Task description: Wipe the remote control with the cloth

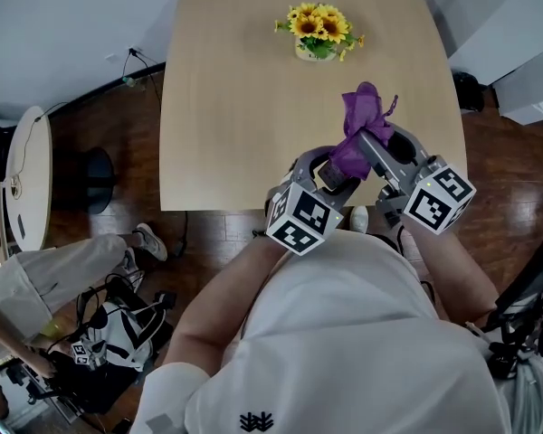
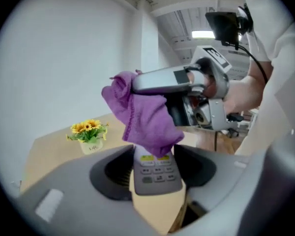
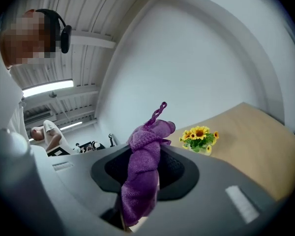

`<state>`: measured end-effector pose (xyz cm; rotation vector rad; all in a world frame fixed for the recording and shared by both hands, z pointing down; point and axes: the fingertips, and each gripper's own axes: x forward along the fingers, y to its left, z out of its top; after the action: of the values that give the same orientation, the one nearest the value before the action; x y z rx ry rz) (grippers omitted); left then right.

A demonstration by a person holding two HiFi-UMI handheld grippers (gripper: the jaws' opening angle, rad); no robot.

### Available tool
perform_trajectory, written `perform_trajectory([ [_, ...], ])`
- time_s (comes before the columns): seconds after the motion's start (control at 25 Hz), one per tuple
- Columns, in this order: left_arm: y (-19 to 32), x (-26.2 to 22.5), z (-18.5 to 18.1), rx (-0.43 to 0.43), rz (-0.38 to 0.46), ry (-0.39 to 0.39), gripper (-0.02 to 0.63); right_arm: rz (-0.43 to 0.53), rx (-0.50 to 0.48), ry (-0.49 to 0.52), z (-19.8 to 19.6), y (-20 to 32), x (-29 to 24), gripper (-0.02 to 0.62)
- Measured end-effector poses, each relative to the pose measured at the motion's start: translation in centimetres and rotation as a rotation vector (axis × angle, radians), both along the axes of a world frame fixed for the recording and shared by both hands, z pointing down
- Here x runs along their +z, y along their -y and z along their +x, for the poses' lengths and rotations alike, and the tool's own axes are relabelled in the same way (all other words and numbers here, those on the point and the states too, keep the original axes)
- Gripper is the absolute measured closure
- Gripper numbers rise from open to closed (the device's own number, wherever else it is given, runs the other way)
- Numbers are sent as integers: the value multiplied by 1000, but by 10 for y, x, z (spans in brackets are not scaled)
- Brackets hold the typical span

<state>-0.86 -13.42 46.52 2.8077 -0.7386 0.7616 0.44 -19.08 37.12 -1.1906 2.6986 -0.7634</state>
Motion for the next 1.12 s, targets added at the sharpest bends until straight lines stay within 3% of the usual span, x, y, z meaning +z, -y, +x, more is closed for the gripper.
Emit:
perform_trajectory([
  [0.44, -25, 0, -12, 31, -2, -18, 334, 11, 169, -92, 58, 10, 7, 468],
  [0.76, -35, 3, -19, 21, -10, -25, 334, 12, 241, -127, 87, 5, 12, 468],
  [0.96, -29, 6, -25, -38, -33, -39, 334, -10, 260, -139, 101, -3, 19, 468],
  [1.12, -18, 16, -32, -140, -64, -43, 334, -48, 246, -150, 105, -17, 33, 468],
])
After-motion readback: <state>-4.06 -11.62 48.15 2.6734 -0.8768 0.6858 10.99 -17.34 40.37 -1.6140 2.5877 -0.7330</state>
